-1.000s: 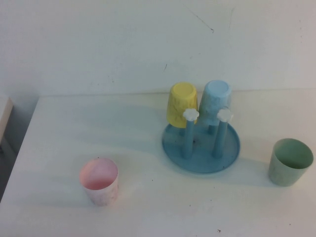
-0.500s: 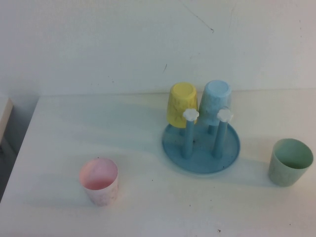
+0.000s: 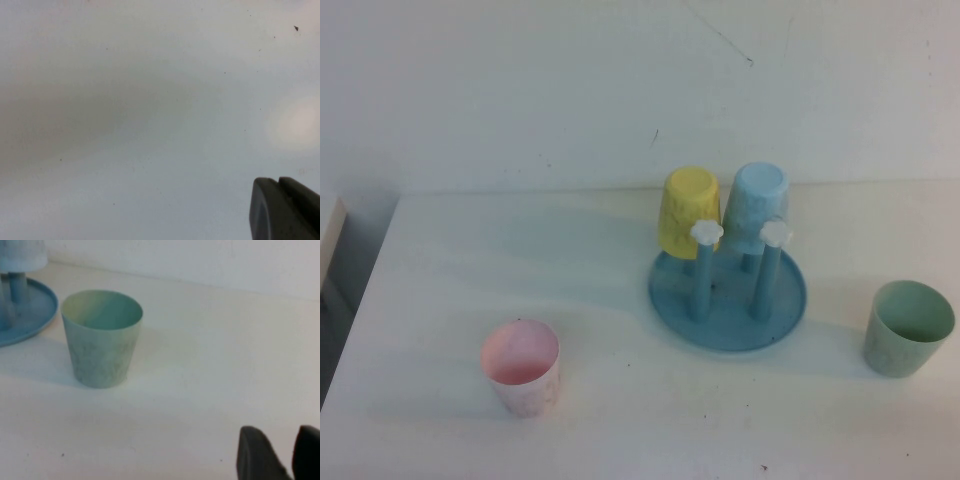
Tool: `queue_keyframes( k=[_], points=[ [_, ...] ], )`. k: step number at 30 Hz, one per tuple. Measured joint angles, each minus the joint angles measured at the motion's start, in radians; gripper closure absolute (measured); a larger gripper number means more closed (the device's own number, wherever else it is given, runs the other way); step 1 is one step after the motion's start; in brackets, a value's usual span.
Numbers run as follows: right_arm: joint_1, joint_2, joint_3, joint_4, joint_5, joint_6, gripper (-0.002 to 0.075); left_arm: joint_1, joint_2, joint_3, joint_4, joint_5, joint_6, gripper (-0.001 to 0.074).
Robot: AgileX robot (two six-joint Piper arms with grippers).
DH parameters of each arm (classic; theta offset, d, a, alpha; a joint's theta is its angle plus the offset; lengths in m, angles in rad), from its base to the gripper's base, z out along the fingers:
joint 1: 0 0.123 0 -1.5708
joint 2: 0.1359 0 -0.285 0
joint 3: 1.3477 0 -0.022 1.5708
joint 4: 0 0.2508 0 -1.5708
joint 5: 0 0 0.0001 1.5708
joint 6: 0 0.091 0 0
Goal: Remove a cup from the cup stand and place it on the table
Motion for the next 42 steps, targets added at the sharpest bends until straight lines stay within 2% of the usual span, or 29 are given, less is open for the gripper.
queue_keyframes(
  k=[6, 14, 42],
  points=[
    [0.0, 0.0, 0.0, 0.002, 0.007, 0.002, 0.0554, 0.0, 0.0, 0.0, 0.002, 0.0, 0.0, 0.0737],
    [0.0, 0.0, 0.0, 0.004, 0.007, 0.143, 0.0554, 0.0, 0.0, 0.0, 0.002, 0.0, 0.0, 0.0737],
    [0.0, 0.0, 0.0, 0.004, 0.007, 0.131, 0.0557, 0.0, 0.0, 0.0, 0.002, 0.0, 0.0, 0.0737]
  ],
)
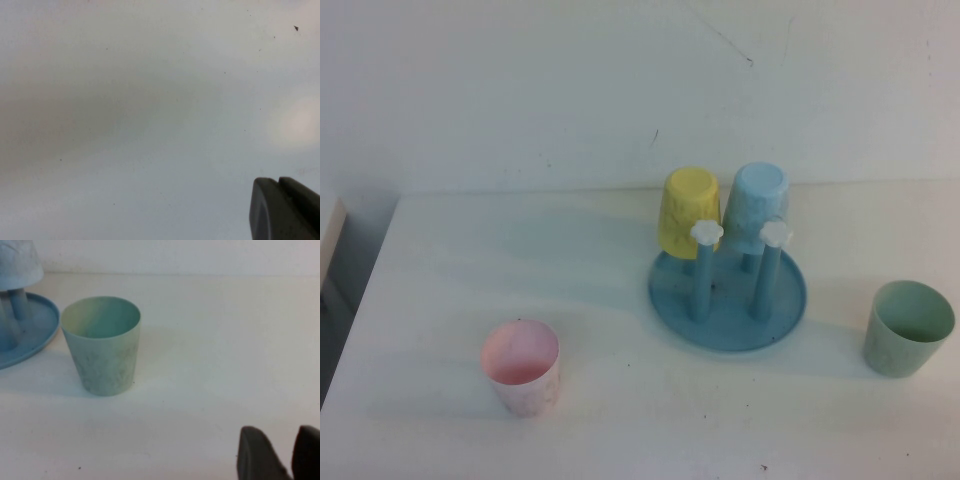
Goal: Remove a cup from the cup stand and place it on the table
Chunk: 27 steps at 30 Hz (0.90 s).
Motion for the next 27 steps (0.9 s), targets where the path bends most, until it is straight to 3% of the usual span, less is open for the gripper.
queue_keyframes(
  k=[9, 14, 24, 27],
  points=[
    [0.0, 0.0, 0.0, 0.0, 0.0, 0.0, 0.0557, 0.0, 0.0, 0.0, 0.01, -0.022, 0.0, 0.0737],
    [0.0, 0.0, 0.0, 0.0, 0.0, 0.0, 0.0557, 0.0, -0.013, 0.0, 0.048, -0.235, -0.081, 0.0737],
    [0.0, 0.0, 0.0, 0.0, 0.0, 0.0, 0.0557, 0.0, -0.237, 0.031, 0.657, -0.508, -0.603, 0.0737],
    [0.0, 0.0, 0.0, 0.0, 0.002, 0.0, 0.0557, 0.0, -0.343, 0.086, 0.768, -0.558, -0.673, 0.0737]
  ],
)
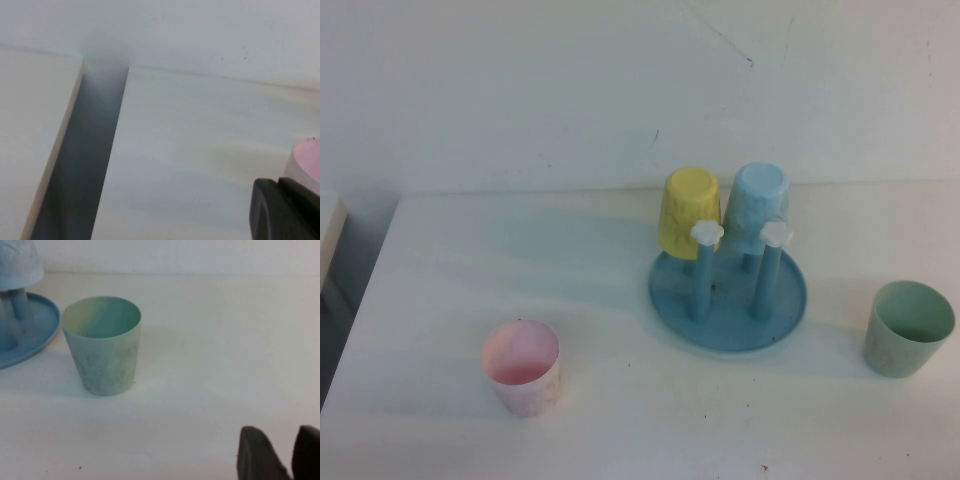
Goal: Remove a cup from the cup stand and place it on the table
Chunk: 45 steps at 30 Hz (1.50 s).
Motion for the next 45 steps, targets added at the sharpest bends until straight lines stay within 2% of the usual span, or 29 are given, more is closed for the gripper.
queue_keyframes(
  k=[6, 16, 45],
  points=[
    [0.0, 0.0, 0.0, 0.0, 0.0, 0.0, 0.0559, 0.0, -0.081, 0.096, 0.041, -0.064, -0.04, 0.0737],
    [0.0, 0.0, 0.0, 0.0, 0.0, 0.0, 0.056, 0.0, -0.081, 0.098, 0.009, 0.013, 0.17, 0.0737],
    [0.0, 0.0, 0.0, 0.0, 0.0, 0.0, 0.056, 0.0, -0.081, 0.097, -0.013, 0.019, 0.179, 0.0737]
  ],
)
